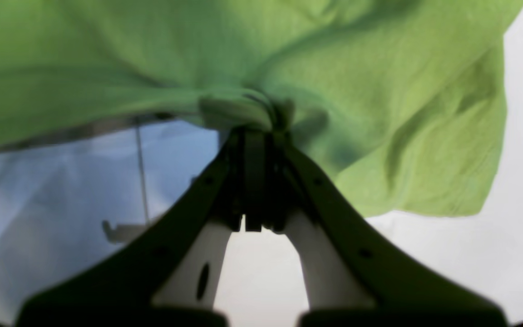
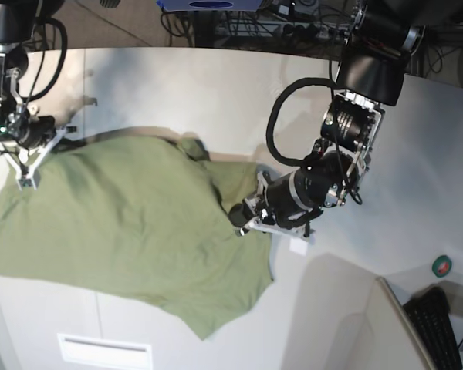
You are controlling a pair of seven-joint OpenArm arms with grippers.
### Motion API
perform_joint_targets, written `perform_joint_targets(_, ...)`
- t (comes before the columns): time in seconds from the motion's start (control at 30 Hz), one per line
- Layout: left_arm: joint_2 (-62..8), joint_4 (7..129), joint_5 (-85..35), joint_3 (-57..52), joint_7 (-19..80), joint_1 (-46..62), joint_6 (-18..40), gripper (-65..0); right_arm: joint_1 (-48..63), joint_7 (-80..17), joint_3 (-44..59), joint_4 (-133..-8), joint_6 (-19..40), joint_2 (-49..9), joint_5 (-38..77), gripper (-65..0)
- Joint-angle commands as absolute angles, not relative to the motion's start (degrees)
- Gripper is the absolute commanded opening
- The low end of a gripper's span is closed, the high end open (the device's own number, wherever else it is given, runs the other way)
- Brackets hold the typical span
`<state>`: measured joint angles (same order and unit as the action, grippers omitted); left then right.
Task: Layout the t-shirt on the table in an organized manner, then fold the t-shirt properly
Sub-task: 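Spread the t-shirt flat by pulling with both grippers apart, then grasp the t-shirt edge with the left gripper and smooth it outward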
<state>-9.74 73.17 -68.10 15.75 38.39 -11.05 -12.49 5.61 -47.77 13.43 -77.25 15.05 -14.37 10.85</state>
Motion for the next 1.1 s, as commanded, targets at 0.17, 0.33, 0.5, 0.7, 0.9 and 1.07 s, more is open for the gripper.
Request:
perform_joint_targets(0.17,-12.97,79.16,-67.03,16.13,38.2,-7.08,-18.77,-38.0,8.22,-51.21,15.78,-84.44,14.73,-15.08,11.3,-39.3)
perform_joint_targets(0.33,-16.4,81.45,-67.38,15.69,38.2,-5.32,-18.77,0.0,13.32,-52.0,21.23,-92.97,14.81,-12.26,11.3,-26.0)
perform_joint_targets(0.5,-20.09,94.37,-66.77,15.43,37.93,-5.49,-18.86,-15.1,16.84,-53.14,26.68,-101.58,14.73,-9.36,11.3,-26.3)
perform_joint_targets(0.7,-13.85,78.2,-48.31,29.32,38.02,-23.87,-18.59,-65.0,13.58,-45.76,30.64,-97.1,14.9,-8.22,11.21,-62.6)
perform_joint_targets(0.9,-2.86,52.7,-28.7,47.25,32.22,-33.89,-18.59,-65.0,9.89,-46.02,30.11,-92.09,14.73,-8.13,11.12,-65.0)
perform_joint_targets(1.07,3.82,37.41,-14.73,52.53,26.33,-34.24,-18.59,-65.0,6.73,-49.8,27.91,-88.13,14.64,-8.31,11.12,-65.0)
